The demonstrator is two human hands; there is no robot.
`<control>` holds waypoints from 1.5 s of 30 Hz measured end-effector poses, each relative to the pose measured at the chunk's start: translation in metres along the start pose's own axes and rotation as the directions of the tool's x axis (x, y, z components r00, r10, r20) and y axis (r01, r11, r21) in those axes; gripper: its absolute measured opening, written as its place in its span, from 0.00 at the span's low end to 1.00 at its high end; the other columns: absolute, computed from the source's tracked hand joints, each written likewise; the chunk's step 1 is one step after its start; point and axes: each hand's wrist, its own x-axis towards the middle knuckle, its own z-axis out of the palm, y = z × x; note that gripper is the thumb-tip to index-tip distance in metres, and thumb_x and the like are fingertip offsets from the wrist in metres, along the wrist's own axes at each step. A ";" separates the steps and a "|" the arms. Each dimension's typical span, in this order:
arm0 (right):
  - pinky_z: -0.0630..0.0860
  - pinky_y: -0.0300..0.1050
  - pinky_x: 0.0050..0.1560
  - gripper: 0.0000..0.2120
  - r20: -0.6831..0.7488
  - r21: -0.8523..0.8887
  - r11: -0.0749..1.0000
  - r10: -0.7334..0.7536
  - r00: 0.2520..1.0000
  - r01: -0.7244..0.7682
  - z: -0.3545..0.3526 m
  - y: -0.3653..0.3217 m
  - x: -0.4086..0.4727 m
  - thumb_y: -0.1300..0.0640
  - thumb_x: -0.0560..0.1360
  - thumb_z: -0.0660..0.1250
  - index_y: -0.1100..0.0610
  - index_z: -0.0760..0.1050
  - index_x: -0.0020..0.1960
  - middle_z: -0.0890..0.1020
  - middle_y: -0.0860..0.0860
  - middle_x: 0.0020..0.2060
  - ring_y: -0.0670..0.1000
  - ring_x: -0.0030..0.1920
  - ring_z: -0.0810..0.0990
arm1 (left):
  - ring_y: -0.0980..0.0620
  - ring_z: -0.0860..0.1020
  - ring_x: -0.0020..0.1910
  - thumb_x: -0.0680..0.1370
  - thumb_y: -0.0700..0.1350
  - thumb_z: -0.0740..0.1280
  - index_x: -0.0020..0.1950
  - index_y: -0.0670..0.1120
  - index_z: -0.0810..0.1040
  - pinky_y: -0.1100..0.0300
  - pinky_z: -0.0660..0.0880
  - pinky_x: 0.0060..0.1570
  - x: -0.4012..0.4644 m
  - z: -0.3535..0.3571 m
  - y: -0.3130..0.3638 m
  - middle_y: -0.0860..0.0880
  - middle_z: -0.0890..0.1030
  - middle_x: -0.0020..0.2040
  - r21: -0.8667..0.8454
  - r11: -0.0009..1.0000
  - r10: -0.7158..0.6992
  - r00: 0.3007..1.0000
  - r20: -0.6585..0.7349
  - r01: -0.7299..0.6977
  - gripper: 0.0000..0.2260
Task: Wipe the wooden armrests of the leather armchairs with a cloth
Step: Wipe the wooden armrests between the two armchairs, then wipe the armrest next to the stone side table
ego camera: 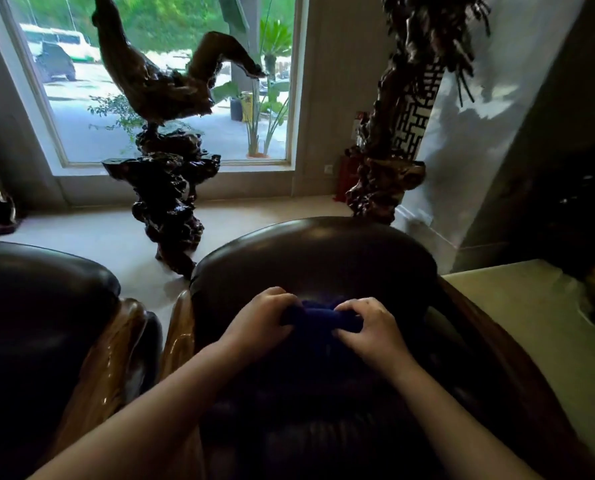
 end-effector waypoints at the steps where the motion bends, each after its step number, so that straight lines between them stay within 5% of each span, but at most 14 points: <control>1: 0.67 0.33 0.46 0.14 0.008 -0.010 1.000 0.002 1.000 -0.002 -0.015 0.006 -0.003 0.60 0.64 0.74 0.53 0.79 0.50 0.77 0.54 0.48 0.46 0.45 0.74 | 0.49 0.78 0.47 0.67 0.39 0.70 0.51 0.48 0.80 0.55 0.76 0.50 0.005 0.004 0.014 0.47 0.79 0.49 0.000 1.000 0.005 1.000 0.008 -0.005 0.13; 12: 0.74 0.43 0.47 0.14 -0.022 -0.148 0.986 0.075 0.997 -0.077 -0.257 0.197 -0.137 0.53 0.62 0.73 0.45 0.78 0.46 0.78 0.49 0.45 0.48 0.46 0.76 | 0.54 0.75 0.43 0.65 0.40 0.73 0.51 0.46 0.81 0.68 0.68 0.43 0.034 0.177 0.285 0.45 0.81 0.47 -0.049 0.996 0.084 0.991 0.105 -0.079 0.15; 15: 0.68 0.32 0.40 0.13 -0.049 -0.104 0.987 0.117 0.992 -0.121 -0.292 0.246 -0.154 0.55 0.62 0.73 0.45 0.78 0.45 0.75 0.47 0.42 0.46 0.43 0.74 | 0.56 0.74 0.41 0.65 0.39 0.74 0.51 0.46 0.81 0.74 0.66 0.37 0.050 0.221 0.326 0.46 0.80 0.46 -0.114 0.991 0.087 0.986 0.140 -0.072 0.15; 17: 0.68 0.31 0.41 0.14 -0.028 -0.068 0.986 0.148 0.989 -0.150 -0.302 0.266 -0.155 0.56 0.62 0.74 0.47 0.79 0.46 0.77 0.49 0.44 0.47 0.44 0.75 | 0.57 0.75 0.40 0.65 0.38 0.74 0.50 0.46 0.81 0.74 0.68 0.36 0.059 0.238 0.335 0.47 0.81 0.46 -0.156 0.987 0.065 0.983 0.169 -0.038 0.15; 21: 0.79 0.45 0.48 0.14 0.059 0.020 0.974 0.224 0.973 -0.226 -0.334 0.319 -0.142 0.57 0.64 0.74 0.46 0.78 0.48 0.80 0.50 0.46 0.49 0.47 0.79 | 0.59 0.77 0.38 0.66 0.38 0.74 0.51 0.47 0.81 0.75 0.72 0.39 0.099 0.282 0.352 0.50 0.81 0.44 -0.211 0.977 0.041 0.968 0.248 0.012 0.14; 26: 0.76 0.32 0.34 0.15 0.138 0.119 0.959 0.241 0.961 -0.257 -0.358 0.377 -0.100 0.59 0.66 0.73 0.39 0.75 0.42 0.80 0.42 0.41 0.42 0.42 0.80 | 0.61 0.77 0.40 0.67 0.40 0.73 0.52 0.49 0.80 0.73 0.74 0.38 0.164 0.329 0.355 0.58 0.78 0.42 -0.222 0.974 0.015 0.960 0.281 0.049 0.15; 32: 0.76 0.32 0.33 0.16 0.260 0.158 0.933 0.277 0.925 -0.324 -0.382 0.432 -0.047 0.61 0.67 0.72 0.40 0.75 0.44 0.80 0.43 0.44 0.43 0.44 0.80 | 0.65 0.77 0.40 0.69 0.40 0.72 0.50 0.54 0.79 0.75 0.74 0.32 0.224 0.368 0.361 0.60 0.77 0.41 -0.234 0.965 -0.032 0.943 0.332 0.116 0.13; 45: 0.80 0.45 0.47 0.16 0.477 0.189 0.924 0.209 0.854 -0.332 -0.373 0.583 -0.020 0.63 0.67 0.72 0.49 0.78 0.51 0.81 0.45 0.46 0.47 0.48 0.81 | 0.58 0.75 0.48 0.70 0.40 0.71 0.53 0.51 0.78 0.70 0.73 0.41 0.230 0.502 0.382 0.56 0.74 0.49 -0.147 0.932 -0.290 0.926 0.244 0.331 0.13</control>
